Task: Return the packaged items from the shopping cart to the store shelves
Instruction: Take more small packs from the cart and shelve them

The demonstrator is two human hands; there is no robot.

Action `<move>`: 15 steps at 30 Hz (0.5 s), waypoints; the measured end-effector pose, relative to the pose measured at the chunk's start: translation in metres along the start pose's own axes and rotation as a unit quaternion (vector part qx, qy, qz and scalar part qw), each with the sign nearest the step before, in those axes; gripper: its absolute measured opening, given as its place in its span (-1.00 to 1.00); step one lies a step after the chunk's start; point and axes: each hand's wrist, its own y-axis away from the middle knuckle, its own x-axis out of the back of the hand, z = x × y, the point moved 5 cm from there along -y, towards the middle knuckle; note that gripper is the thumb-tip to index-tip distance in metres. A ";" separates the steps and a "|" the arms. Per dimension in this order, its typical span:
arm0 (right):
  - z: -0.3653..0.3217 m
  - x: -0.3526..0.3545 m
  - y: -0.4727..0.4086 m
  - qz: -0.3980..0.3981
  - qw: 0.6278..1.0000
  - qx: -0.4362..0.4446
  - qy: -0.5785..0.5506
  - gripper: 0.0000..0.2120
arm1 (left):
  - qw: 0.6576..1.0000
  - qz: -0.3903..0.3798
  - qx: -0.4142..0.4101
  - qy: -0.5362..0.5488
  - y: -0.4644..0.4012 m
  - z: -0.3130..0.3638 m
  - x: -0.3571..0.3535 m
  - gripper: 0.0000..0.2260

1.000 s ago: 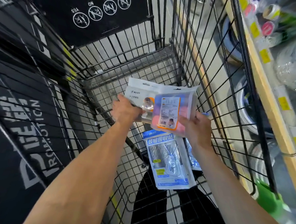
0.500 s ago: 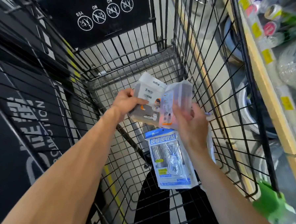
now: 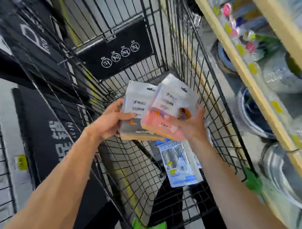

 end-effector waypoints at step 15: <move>-0.164 0.163 0.137 0.068 0.985 0.098 -0.128 -0.77 | 0.972 -0.181 -0.145 -0.046 0.083 0.185 -0.205 -0.34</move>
